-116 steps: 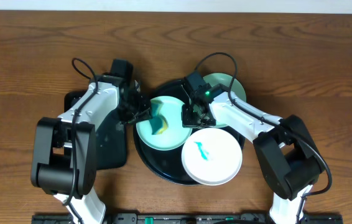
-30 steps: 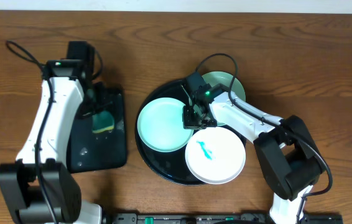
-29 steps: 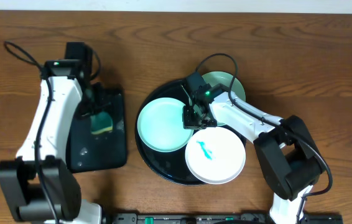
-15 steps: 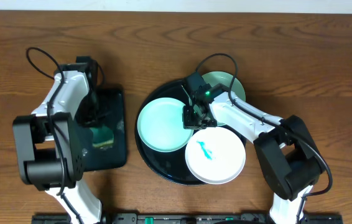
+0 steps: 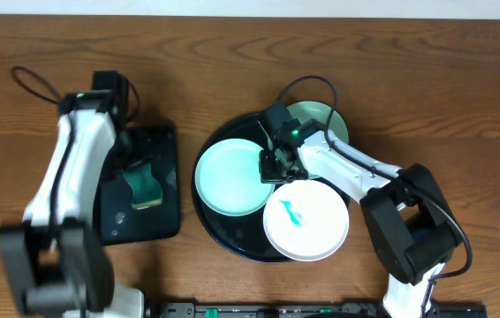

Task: Clean dirty plates on tray and stack at the side
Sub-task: 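Return the sponge to the black tray and open the left gripper, then lift the cleaned plate off the round tray with the right gripper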

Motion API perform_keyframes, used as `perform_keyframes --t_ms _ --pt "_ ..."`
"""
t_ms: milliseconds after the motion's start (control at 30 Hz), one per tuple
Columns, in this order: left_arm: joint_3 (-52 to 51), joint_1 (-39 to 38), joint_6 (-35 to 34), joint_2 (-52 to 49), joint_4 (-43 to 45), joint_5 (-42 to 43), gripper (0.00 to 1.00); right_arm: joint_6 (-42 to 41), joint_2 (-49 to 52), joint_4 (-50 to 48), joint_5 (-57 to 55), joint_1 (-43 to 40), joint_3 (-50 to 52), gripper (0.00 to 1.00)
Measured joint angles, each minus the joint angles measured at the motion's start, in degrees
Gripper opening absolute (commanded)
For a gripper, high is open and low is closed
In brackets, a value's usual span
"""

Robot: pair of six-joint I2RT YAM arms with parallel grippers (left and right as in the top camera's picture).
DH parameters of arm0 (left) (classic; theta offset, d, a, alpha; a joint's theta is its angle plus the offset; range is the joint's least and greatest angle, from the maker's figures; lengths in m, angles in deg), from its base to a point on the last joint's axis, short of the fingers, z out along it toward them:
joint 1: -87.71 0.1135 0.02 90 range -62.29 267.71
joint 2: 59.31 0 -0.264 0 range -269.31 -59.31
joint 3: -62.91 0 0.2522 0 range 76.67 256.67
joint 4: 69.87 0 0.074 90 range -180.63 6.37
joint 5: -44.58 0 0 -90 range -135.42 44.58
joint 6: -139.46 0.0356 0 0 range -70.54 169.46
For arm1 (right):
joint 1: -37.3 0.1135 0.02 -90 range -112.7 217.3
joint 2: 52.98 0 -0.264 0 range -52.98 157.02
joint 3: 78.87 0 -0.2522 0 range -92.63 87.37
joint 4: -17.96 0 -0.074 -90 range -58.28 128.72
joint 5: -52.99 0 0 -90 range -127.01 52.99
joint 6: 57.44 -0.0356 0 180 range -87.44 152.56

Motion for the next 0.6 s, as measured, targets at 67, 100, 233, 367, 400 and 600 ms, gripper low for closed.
perform_keyframes --t_ms 67,100,233,367,400,600 --pt "0.0 -0.3 0.1 5.8 -0.9 0.8 0.79 0.8 0.0 -0.2 0.5 -0.1 0.0 0.02" --pt "0.0 -0.5 0.1 8.5 -1.3 1.2 0.79 1.3 0.0 -0.3 0.8 -0.2 0.0 0.02" --pt "0.0 -0.7 0.1 17.1 -2.4 3.1 0.8 2.5 0.0 -0.5 2.2 -0.5 0.0 0.02" --pt "0.0 -0.7 0.1 22.5 -3.3 4.2 0.8 3.3 0.0 -0.3 5.2 -0.8 0.2 0.02" --pt "0.0 -0.7 0.1 23.4 -3.7 4.3 0.8 3.4 -0.1 -0.3 6.4 -1.0 0.2 0.02" --pt "0.0 -0.7 0.1 25.1 -5.2 4.7 0.8 3.7 -3.5 0.1 12.6 -3.4 0.2 0.02"
